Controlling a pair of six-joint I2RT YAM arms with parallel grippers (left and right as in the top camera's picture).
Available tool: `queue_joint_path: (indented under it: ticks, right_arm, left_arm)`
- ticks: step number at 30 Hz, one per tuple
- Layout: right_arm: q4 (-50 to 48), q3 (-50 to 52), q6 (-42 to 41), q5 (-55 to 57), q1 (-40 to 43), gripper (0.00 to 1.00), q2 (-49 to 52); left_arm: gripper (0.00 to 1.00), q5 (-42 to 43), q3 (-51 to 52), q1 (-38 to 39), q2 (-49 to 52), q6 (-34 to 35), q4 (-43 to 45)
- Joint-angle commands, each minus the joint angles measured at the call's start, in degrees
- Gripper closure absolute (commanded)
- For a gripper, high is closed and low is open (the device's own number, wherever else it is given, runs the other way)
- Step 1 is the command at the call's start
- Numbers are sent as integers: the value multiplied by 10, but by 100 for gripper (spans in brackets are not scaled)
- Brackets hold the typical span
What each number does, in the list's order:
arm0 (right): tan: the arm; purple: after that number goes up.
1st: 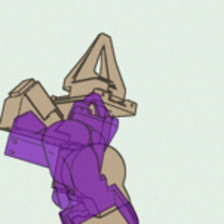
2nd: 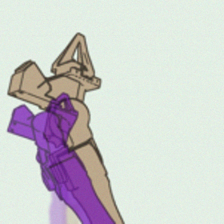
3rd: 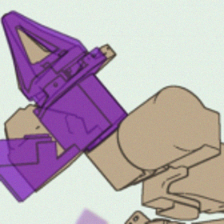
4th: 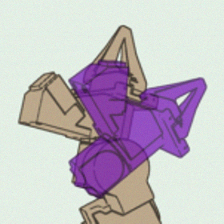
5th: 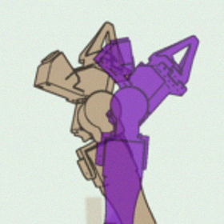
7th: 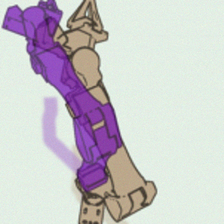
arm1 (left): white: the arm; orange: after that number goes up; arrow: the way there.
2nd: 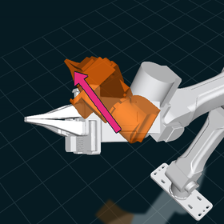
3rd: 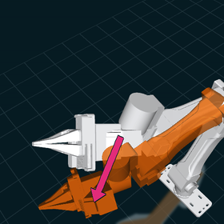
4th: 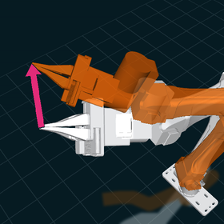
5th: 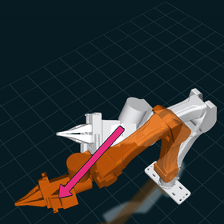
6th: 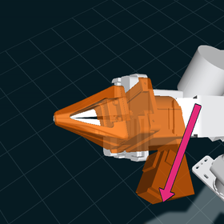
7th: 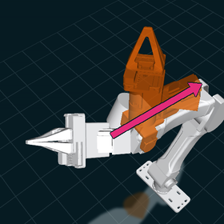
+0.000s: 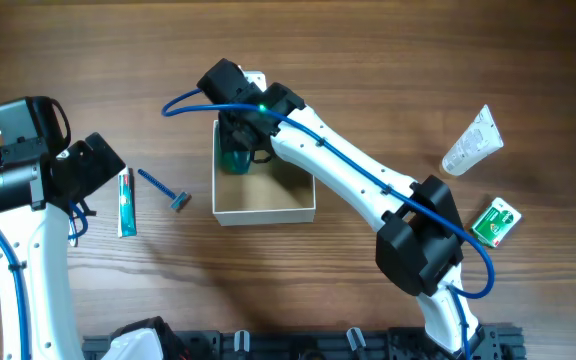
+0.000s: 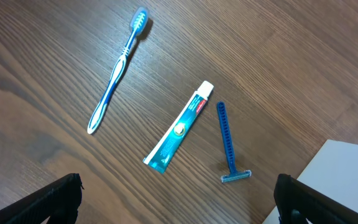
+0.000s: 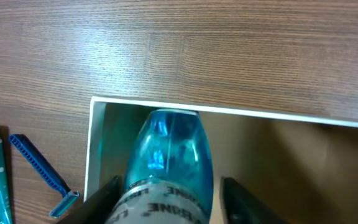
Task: Pack container
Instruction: 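Carry the mouthwash bottle into the box and release it, then grasp the white Pantene tube with the right gripper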
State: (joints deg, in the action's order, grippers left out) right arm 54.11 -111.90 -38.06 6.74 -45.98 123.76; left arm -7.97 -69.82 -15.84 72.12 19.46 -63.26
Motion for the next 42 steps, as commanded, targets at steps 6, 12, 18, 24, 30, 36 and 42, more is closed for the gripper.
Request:
queue_joint_path:
  ticks: [6,12,18,24,30,36,42]
  right_arm:
    - [1,-10,47,-3,-1,32,5]
    - [16,-10,165,-43,-25,32,-89]
    - [118,-10,3,162,42,25,-243]
    - [236,-10,128,75,313,16,-348]
    - [270,49,265,26,495,8,-346]
    - [160,224,383,-70,546,8,-346]
    - [2,365,425,-100,546,20,-346]
  left_arm:
    - [0,-15,-12,-2,-1,5,-4]
    - [0,-16,-12,-2,-1,5,4]
    - [0,-16,-12,-2,-1,5,9]
    - [0,-16,-12,-2,-1,5,8]
    - [0,-16,-12,-2,-1,5,8]
    - [0,-16,-12,-2,-1,5,8]
    - [0,-16,-12,-2,-1,5,6]
